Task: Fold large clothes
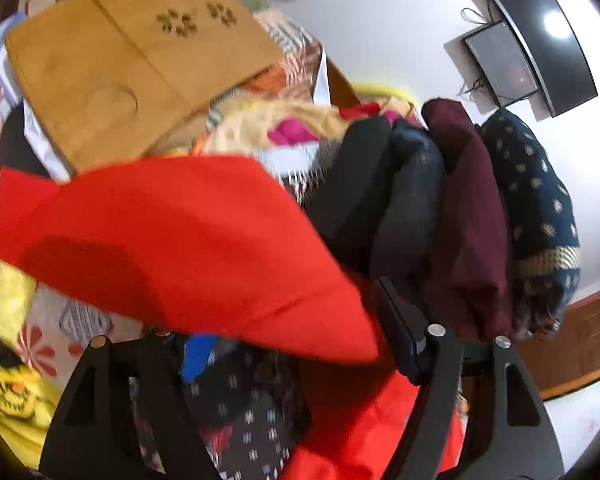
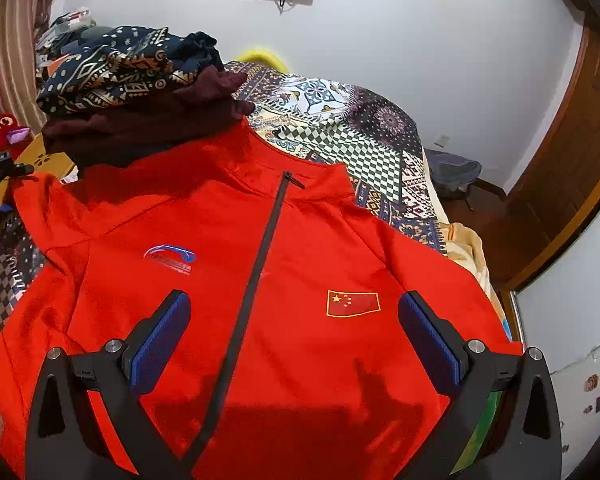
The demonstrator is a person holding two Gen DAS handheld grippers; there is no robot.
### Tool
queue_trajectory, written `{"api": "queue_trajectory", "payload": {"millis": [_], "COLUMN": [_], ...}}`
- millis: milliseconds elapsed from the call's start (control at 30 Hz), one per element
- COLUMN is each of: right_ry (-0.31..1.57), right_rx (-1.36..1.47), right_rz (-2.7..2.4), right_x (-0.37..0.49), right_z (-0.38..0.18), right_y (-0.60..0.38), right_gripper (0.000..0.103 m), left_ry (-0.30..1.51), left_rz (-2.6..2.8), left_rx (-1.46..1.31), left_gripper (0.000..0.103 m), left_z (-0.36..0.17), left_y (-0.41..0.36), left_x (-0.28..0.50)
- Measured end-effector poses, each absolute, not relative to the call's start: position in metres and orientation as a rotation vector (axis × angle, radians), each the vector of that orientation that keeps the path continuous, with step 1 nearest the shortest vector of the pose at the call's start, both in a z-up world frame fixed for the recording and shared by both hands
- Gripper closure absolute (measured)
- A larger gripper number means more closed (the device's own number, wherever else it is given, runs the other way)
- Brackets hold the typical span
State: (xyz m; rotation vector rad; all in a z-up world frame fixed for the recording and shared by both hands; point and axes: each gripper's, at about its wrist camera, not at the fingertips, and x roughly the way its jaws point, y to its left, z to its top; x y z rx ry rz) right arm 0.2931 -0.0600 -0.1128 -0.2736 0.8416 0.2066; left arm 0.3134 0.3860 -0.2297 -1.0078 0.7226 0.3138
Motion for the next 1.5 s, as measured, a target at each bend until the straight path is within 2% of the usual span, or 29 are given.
{"api": "queue_trajectory", "payload": {"millis": [67,100,167,267,567,767,867,1033,1233,1300,1400,1467,1500], "right_ry": [0.840,0.838,0.832,0.831,0.812,0.808,0.808,0.807,0.837,0.844,0.851,0.854,0.852], "right_rx": [-0.271,-0.271,-0.271,-0.266,-0.208,-0.194,-0.196,-0.217,-0.239,-0.255,-0.283,-0.295,-0.299], "right_rz": [0.203,0.201,0.196,0.188,0.184,0.193,0.196,0.184,0.191,0.189,0.191,0.196,0.200], "right_x": [0.293,0.292,0.291,0.291,0.287,0.280,0.275,0.271,0.273,0.273,0.275,0.277,0.278], "right_z": [-0.112,-0.111,-0.110,-0.109,-0.101,-0.100,-0.100,-0.100,-0.107,-0.110,-0.113,-0.114,-0.114], "right_y": [-0.063,-0.063,-0.066,-0.072,-0.092,-0.104,-0.111,-0.123,-0.131,-0.130,-0.128,-0.125,-0.123], "right_gripper": [0.000,0.000,0.000,0.000,0.000,0.000,0.000,0.000,0.000,0.000,0.000,0.000,0.000], "left_ry": [0.732,0.744,0.762,0.783,0.508,0.463,0.513,0.694,1.037,1.102,1.128,1.117,1.102], "left_rz": [0.353,0.379,0.441,0.562,0.427,0.224,0.129,-0.009,-0.115,-0.133,-0.144,-0.139,-0.135], "left_rx": [-0.959,-0.924,-0.832,-0.573,-0.212,-0.039,0.027,0.100,0.059,0.028,0.010,0.003,-0.007], "left_gripper": [0.058,0.065,0.093,0.100,0.101,0.101,0.101,0.100,0.097,0.093,0.078,0.053,0.048], "left_z": [-0.228,-0.227,-0.222,-0.201,-0.089,-0.059,-0.069,-0.124,-0.210,-0.227,-0.234,-0.227,-0.223], "left_y": [0.389,0.390,0.389,0.369,0.259,0.167,0.122,0.060,0.026,0.023,0.027,0.034,0.040], "left_x": [0.322,0.328,0.337,0.348,0.322,0.324,0.338,0.356,0.377,0.371,0.357,0.349,0.345]}}
